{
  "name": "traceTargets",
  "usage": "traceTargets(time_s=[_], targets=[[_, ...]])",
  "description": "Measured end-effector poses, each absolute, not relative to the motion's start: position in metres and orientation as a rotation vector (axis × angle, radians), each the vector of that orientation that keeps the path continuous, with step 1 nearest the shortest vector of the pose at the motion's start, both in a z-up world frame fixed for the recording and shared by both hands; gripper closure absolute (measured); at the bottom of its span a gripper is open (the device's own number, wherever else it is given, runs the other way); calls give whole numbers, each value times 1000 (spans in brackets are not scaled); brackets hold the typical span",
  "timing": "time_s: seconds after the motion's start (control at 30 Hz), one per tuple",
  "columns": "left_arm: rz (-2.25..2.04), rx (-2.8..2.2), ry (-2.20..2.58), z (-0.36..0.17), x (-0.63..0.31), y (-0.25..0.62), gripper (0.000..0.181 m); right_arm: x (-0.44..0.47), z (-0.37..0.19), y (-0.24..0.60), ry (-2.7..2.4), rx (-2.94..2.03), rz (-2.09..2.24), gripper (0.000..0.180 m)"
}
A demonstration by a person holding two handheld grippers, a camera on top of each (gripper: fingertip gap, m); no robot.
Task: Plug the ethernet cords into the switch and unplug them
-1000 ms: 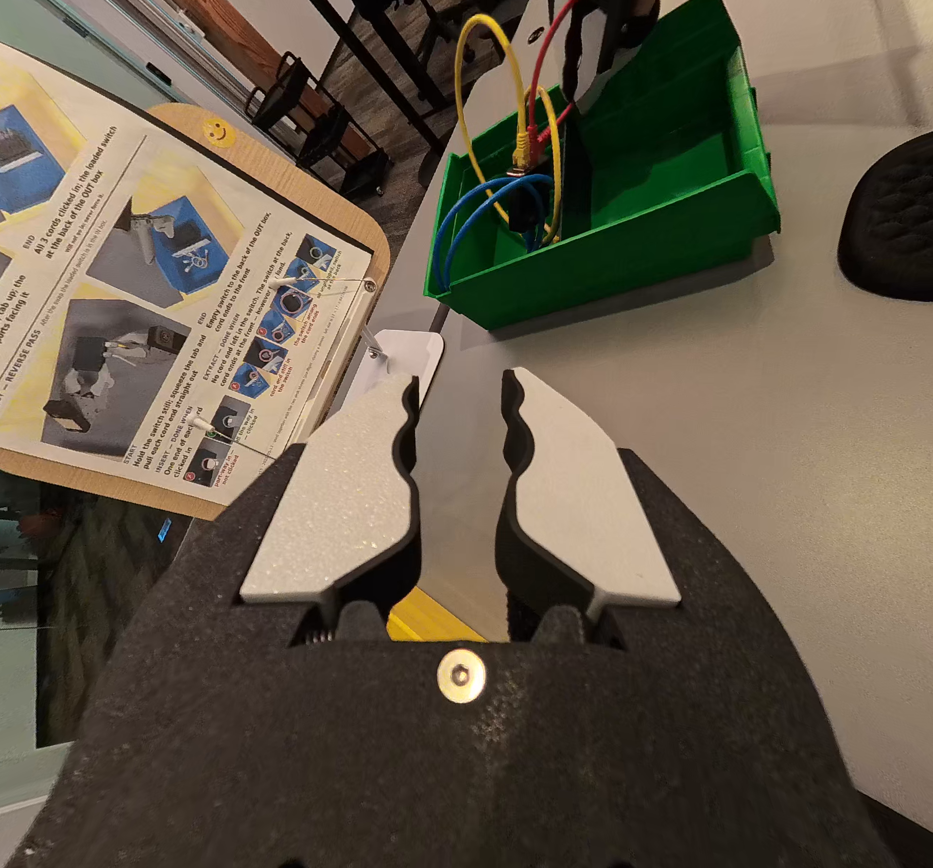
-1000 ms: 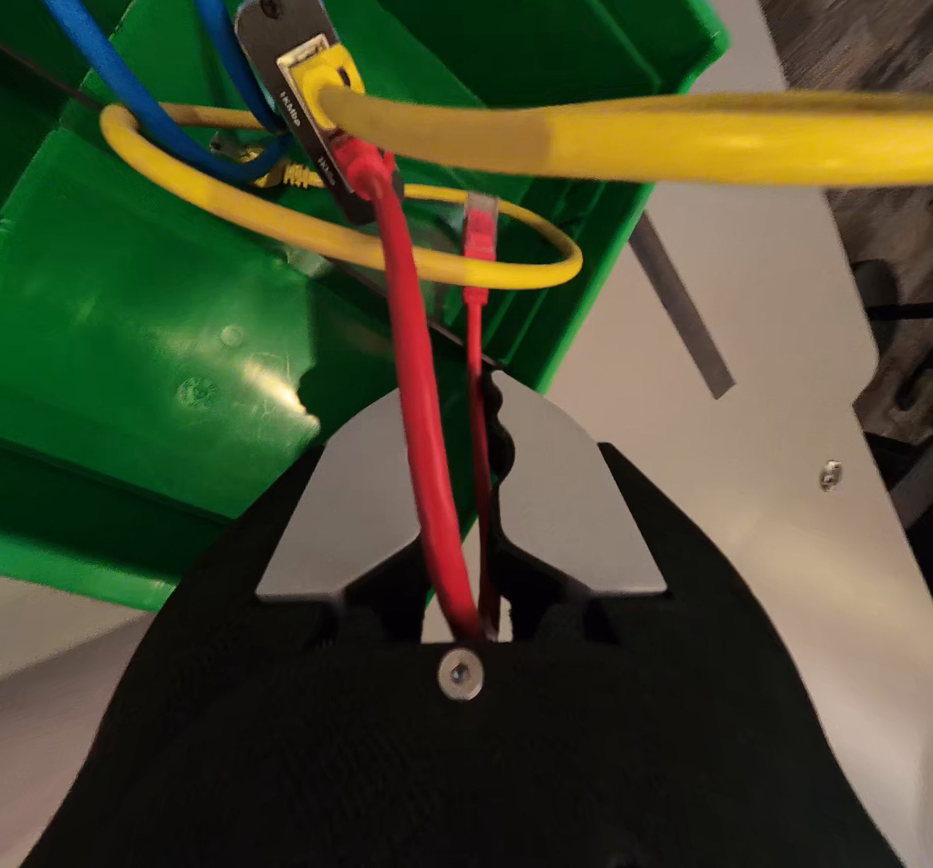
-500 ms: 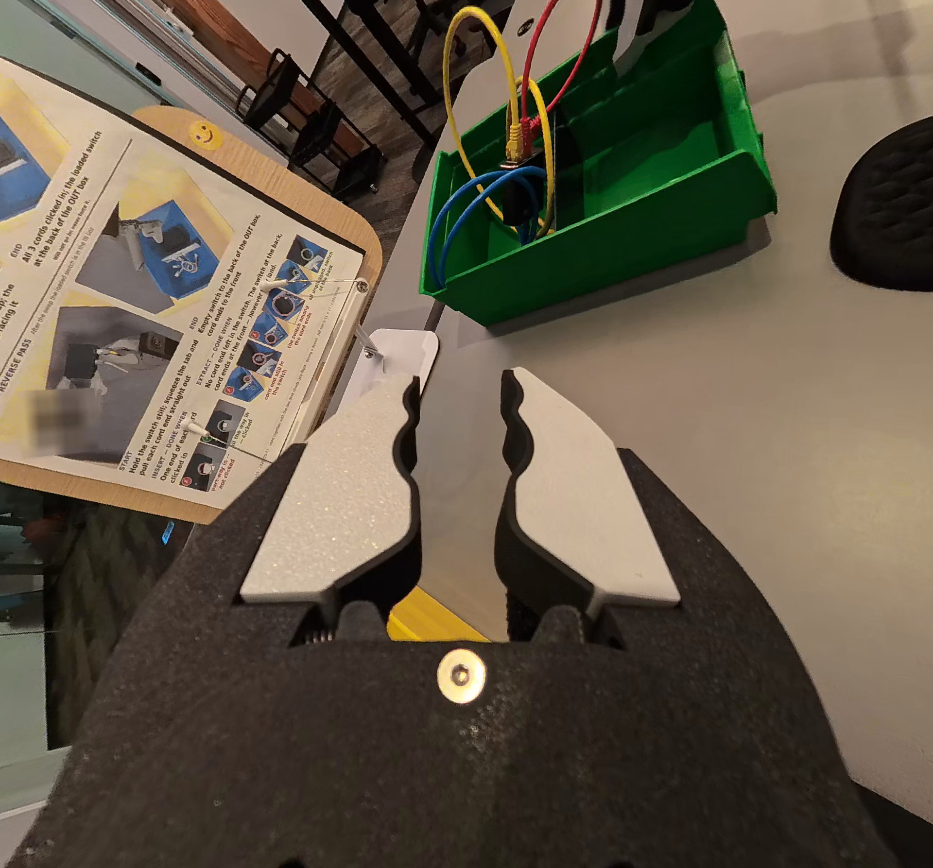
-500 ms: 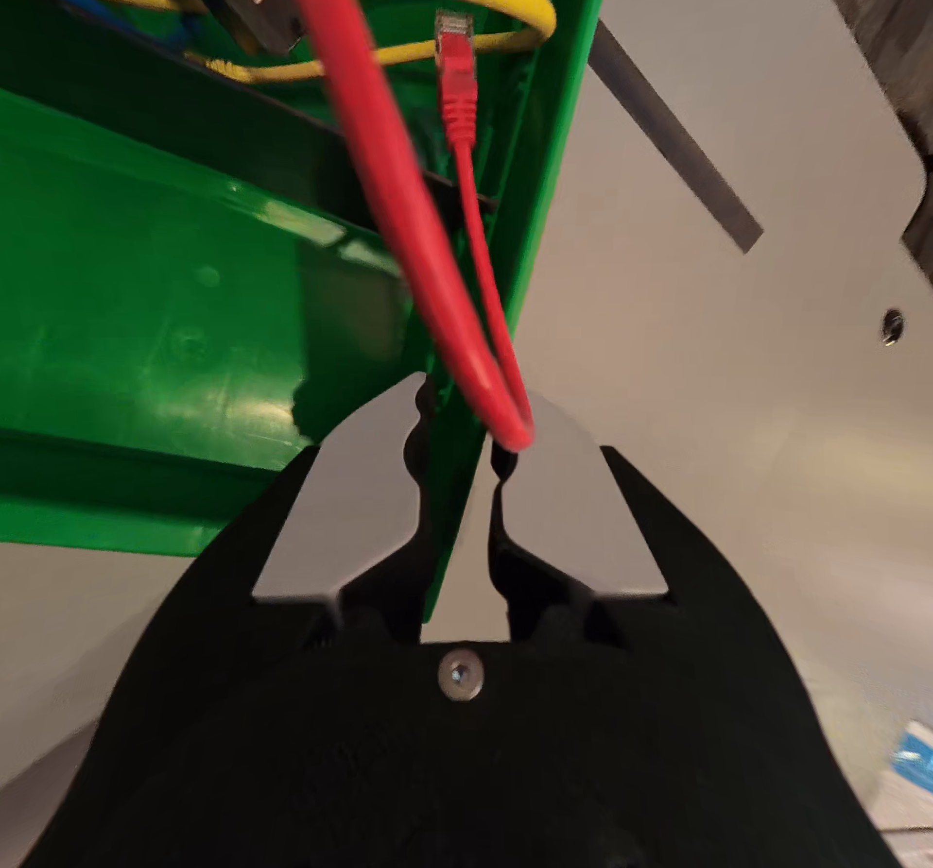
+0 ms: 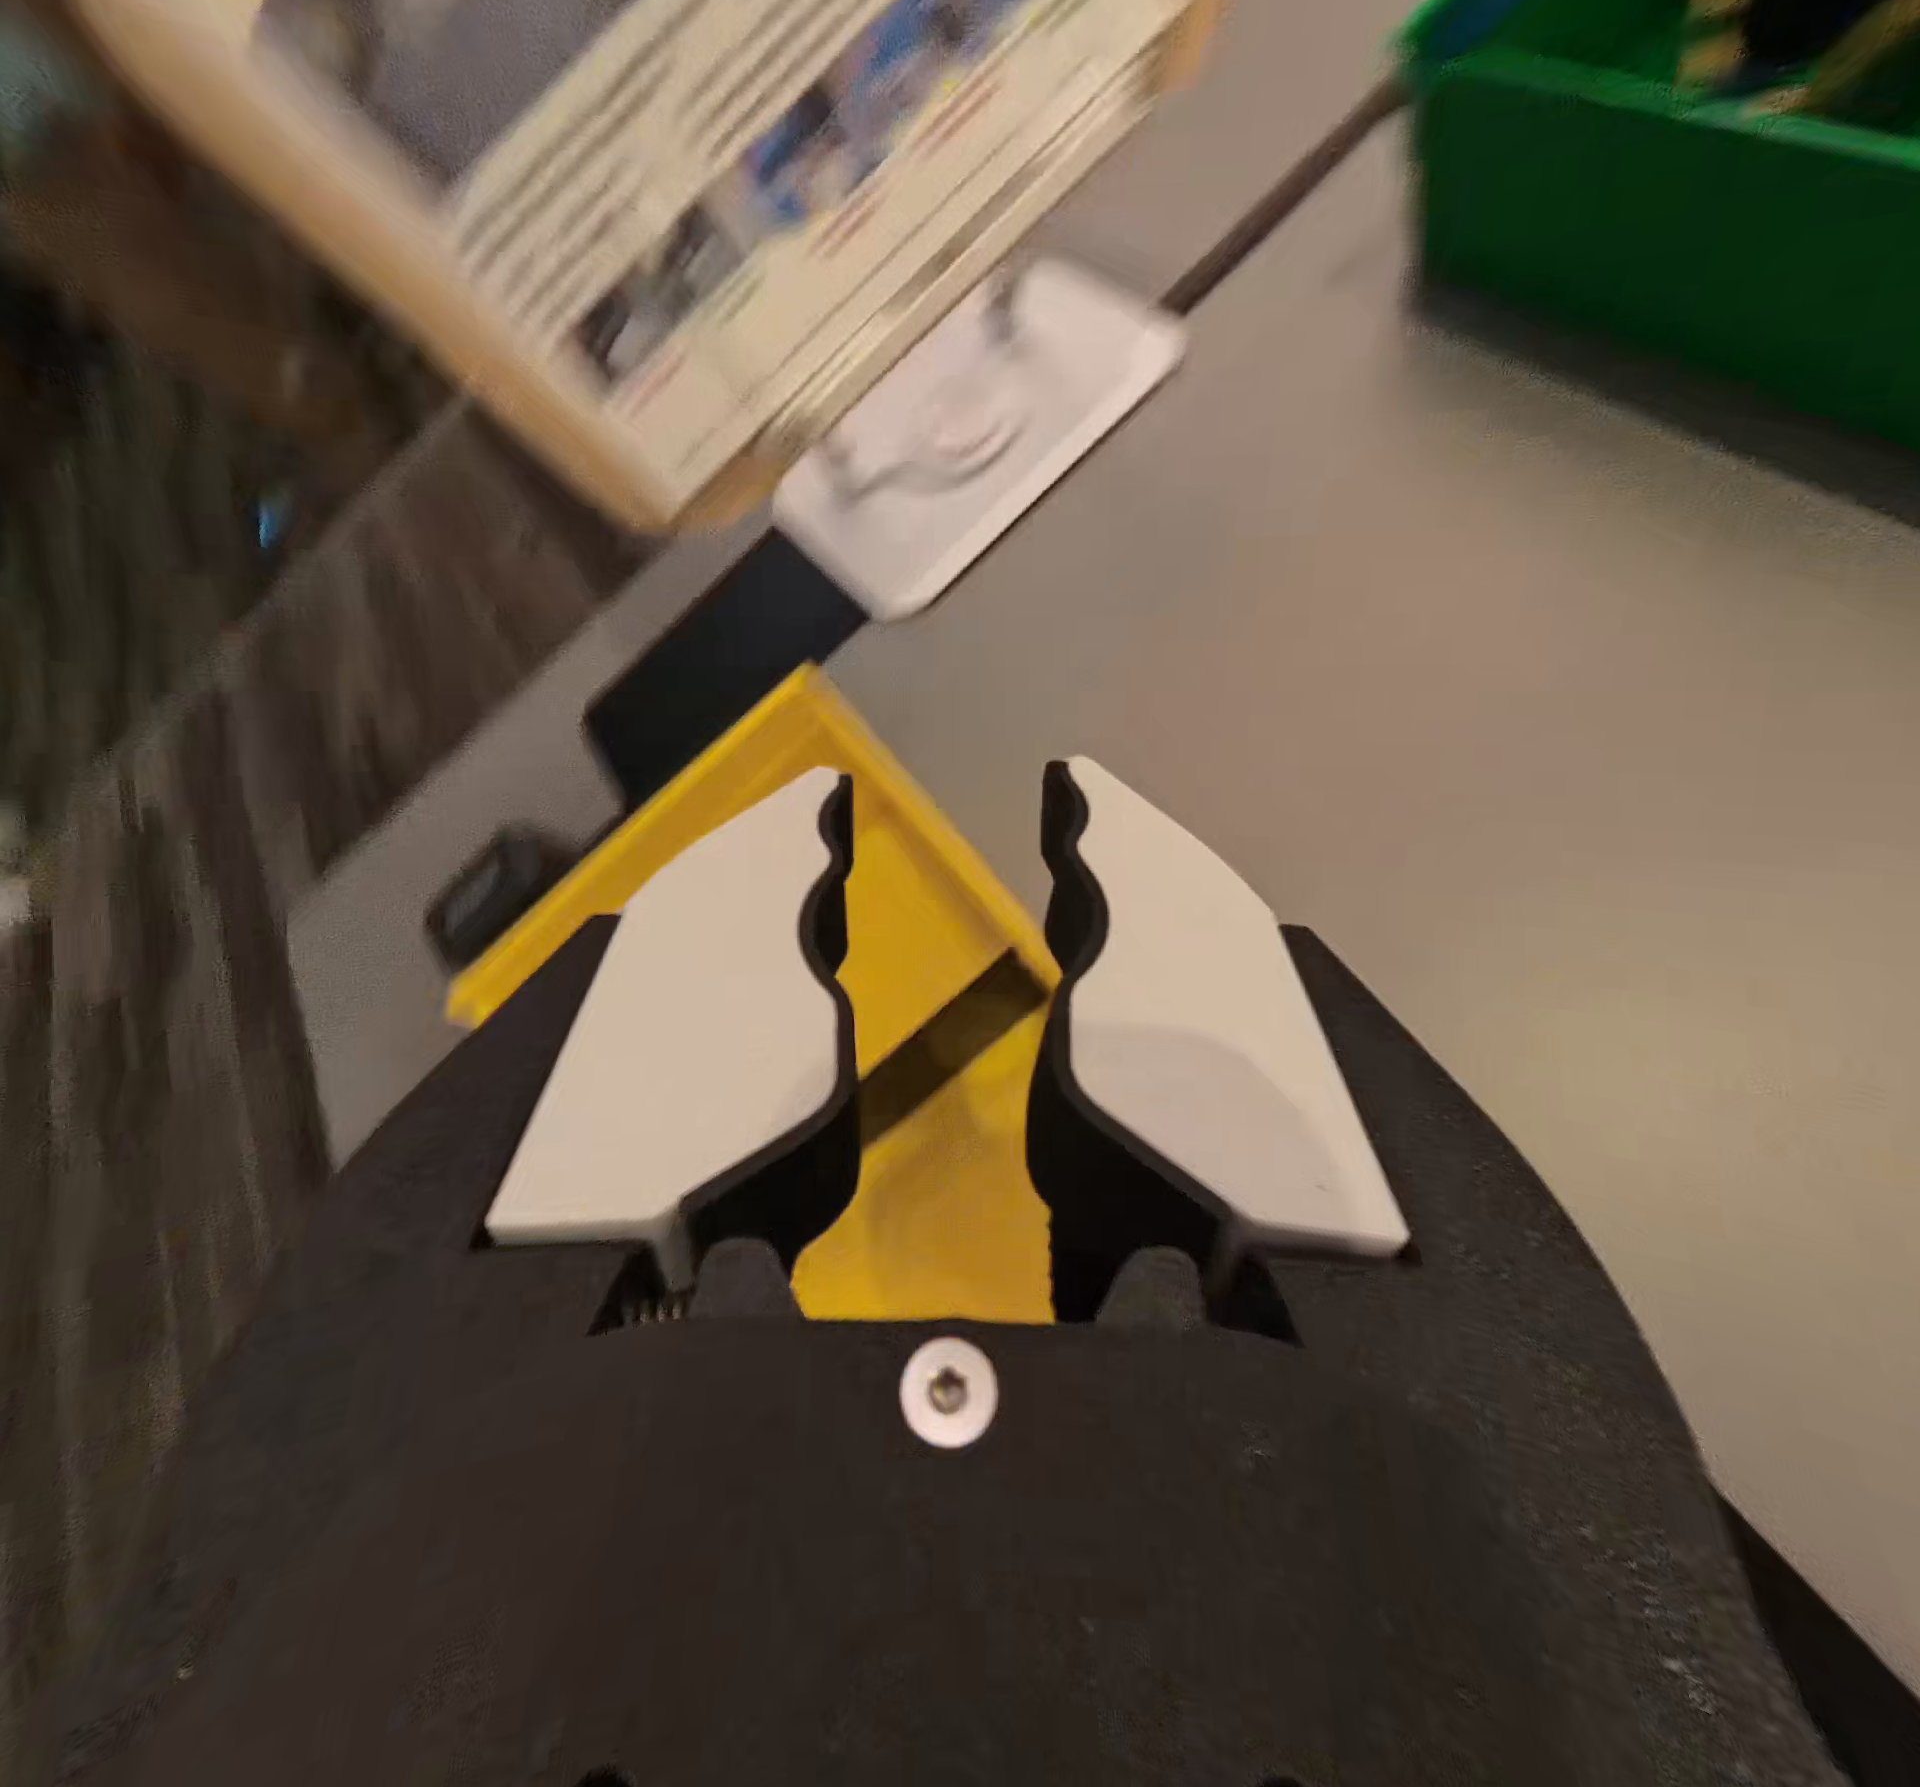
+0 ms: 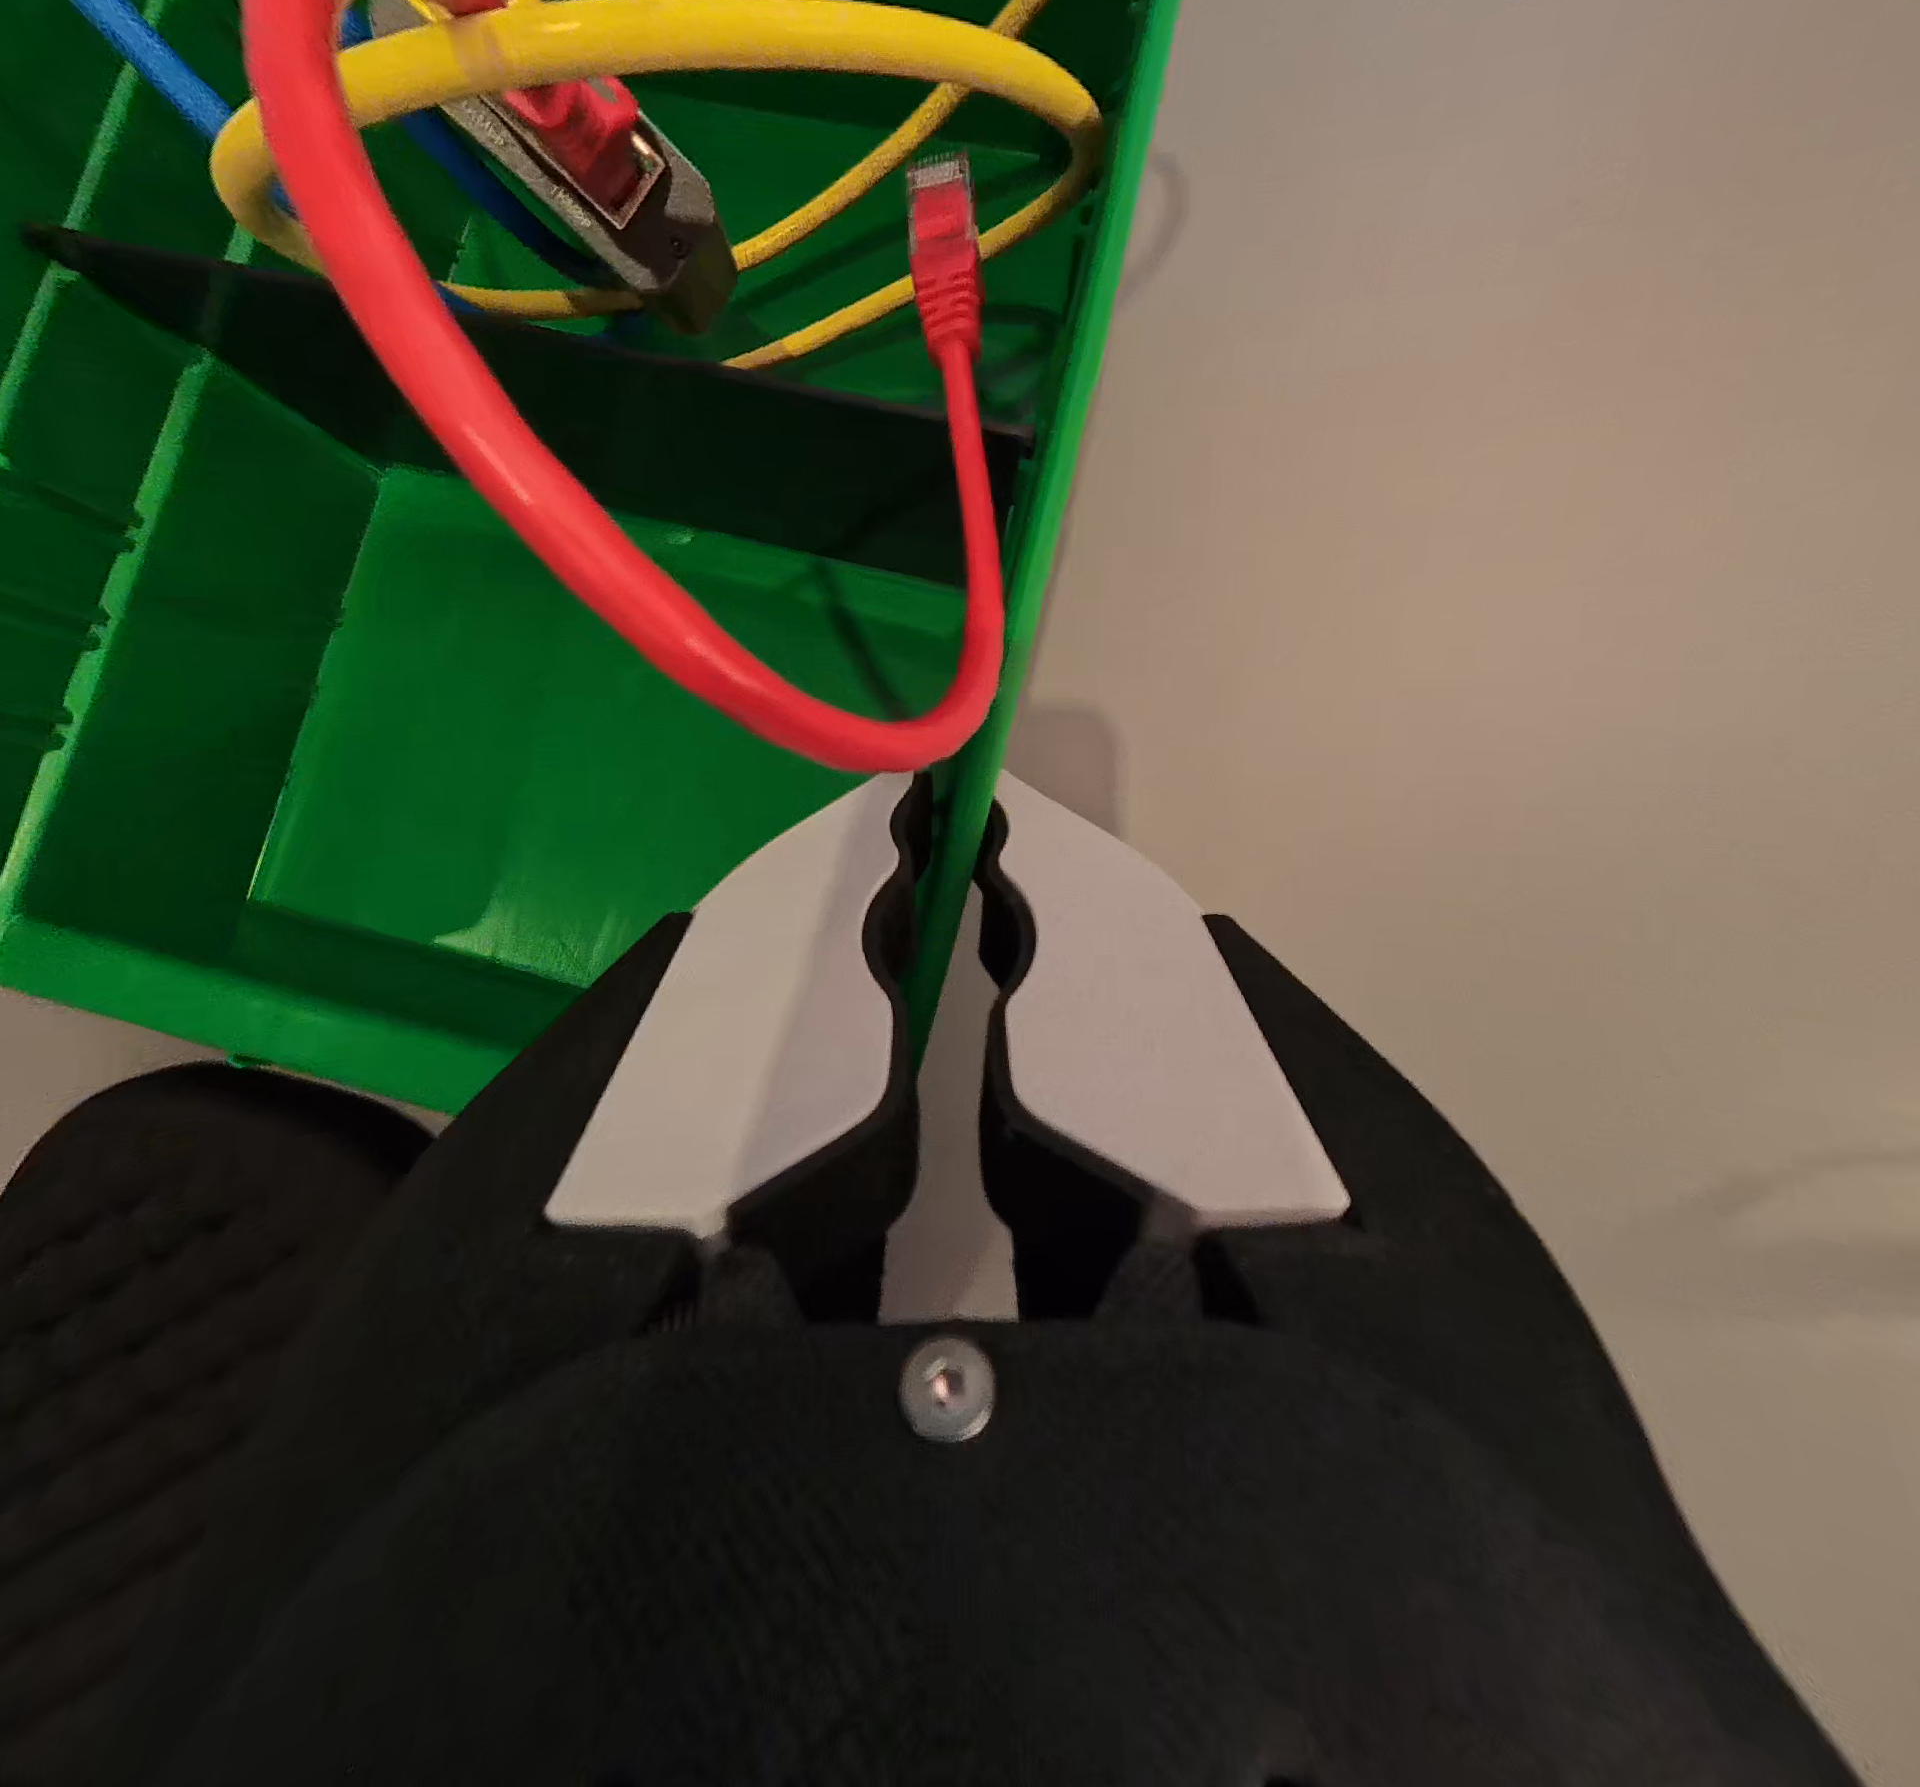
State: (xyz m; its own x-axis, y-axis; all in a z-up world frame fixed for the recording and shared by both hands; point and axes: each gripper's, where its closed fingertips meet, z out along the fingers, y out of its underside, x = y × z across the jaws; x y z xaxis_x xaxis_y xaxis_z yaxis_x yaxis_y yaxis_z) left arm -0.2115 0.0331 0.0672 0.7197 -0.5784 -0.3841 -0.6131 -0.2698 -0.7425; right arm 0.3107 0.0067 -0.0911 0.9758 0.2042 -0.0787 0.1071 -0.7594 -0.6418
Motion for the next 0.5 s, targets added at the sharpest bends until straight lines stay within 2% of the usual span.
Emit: traceTargets(time_s=[0.13, 0.2, 0.3, 0.5], targets=[[62, -2263, 490, 30, -328, 48, 153, 304, -91, -1, -188, -2435, 167, 171], [76, -2406, 338, 4, -371, 43, 130, 301, -91, -3, -179, -2431, 159, 171], [80, -2595, 238, -37, -411, 28, 113, 297, -91, -5, -176, -2436, 134, 171], [-19, -2770, 100, -76, -442, 2, 113, 284, -91, -5, -178, -2431, 148, 171]])
